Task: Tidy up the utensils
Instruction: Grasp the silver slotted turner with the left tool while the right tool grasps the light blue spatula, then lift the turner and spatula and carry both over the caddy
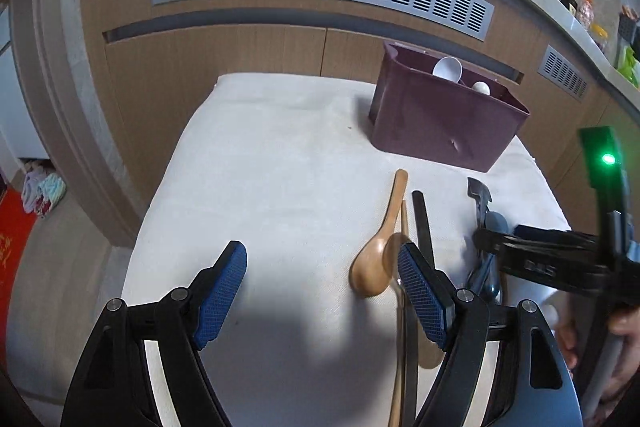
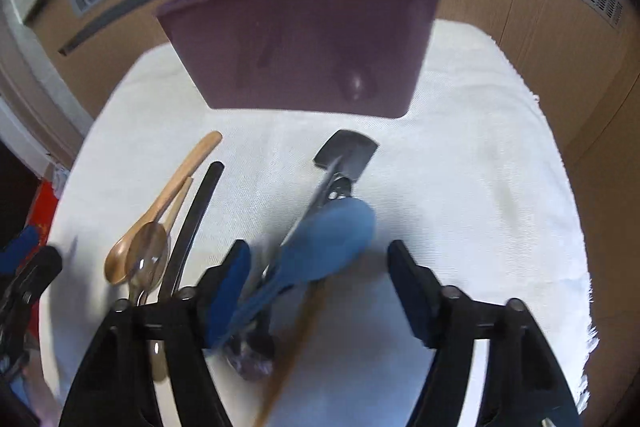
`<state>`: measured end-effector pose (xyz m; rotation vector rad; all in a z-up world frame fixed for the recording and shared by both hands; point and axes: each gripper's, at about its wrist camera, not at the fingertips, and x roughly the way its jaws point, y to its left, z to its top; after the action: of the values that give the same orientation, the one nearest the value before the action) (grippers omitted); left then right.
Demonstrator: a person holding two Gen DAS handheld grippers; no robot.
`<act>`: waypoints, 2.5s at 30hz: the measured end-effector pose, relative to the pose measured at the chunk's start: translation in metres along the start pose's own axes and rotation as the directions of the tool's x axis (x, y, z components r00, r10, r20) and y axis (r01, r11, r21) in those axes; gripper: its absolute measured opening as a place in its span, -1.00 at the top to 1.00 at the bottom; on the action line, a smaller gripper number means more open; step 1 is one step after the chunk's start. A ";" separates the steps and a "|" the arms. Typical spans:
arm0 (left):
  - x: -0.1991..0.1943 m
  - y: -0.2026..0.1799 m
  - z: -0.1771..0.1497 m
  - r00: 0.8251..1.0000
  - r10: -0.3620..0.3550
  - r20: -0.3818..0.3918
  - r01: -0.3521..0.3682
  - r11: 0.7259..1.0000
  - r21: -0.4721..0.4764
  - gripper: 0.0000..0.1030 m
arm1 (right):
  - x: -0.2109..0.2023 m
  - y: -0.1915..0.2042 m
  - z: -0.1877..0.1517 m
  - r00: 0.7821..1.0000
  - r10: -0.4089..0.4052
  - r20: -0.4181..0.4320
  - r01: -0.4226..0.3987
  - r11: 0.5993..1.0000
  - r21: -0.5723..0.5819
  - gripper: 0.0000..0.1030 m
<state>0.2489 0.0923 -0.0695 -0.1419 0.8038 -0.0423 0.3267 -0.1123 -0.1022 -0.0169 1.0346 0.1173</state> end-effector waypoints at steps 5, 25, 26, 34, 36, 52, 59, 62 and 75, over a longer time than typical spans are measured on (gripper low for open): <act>0.003 0.006 -0.003 1.000 -0.013 -0.018 0.012 1.000 -0.020 -0.52 | 0.000 0.007 0.000 0.999 -0.034 0.007 0.034 0.999 -0.016 0.25; 0.056 -0.113 0.042 0.956 -0.228 -0.185 0.270 0.930 0.249 -0.28 | -0.056 -0.096 -0.011 0.994 0.073 0.077 -0.068 0.996 -0.063 0.84; 0.063 -0.124 0.046 0.950 -0.236 -0.206 0.287 0.920 0.268 -0.14 | -0.056 -0.103 -0.011 0.993 0.086 0.075 -0.082 0.995 -0.051 0.84; 0.136 -0.192 0.066 0.925 -0.116 -0.361 0.260 0.887 0.381 -0.02 | -0.055 -0.126 -0.016 0.986 0.144 0.086 -0.145 0.989 0.003 0.84; 0.151 -0.196 0.069 0.923 -0.088 -0.375 0.237 0.897 0.374 -0.02 | -0.055 -0.129 -0.017 0.983 0.161 0.087 -0.162 0.987 0.008 0.84; 0.050 -0.131 0.048 0.977 -0.195 -0.080 0.207 0.960 0.190 0.36 | -0.072 -0.106 -0.013 0.964 0.236 0.120 -0.233 0.972 -0.043 0.84; -0.016 -0.103 0.038 0.978 -0.199 0.055 0.188 0.969 0.162 0.36 | -0.088 -0.076 -0.016 0.964 0.226 0.136 -0.212 0.971 -0.110 0.84; -0.029 -0.098 0.034 0.972 -0.224 0.075 0.212 0.968 0.137 0.36 | -0.094 -0.067 -0.017 0.964 0.225 0.141 -0.208 0.970 -0.125 0.84; -0.148 -0.116 0.145 0.772 -0.354 0.528 0.266 0.934 0.236 0.36 | -0.242 -0.052 0.056 0.813 0.215 0.541 -0.088 0.964 -0.251 0.84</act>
<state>0.2530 0.0069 0.1521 -0.1358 0.1681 -0.3616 0.2584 -0.1815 0.1321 -0.0911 0.4175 0.3612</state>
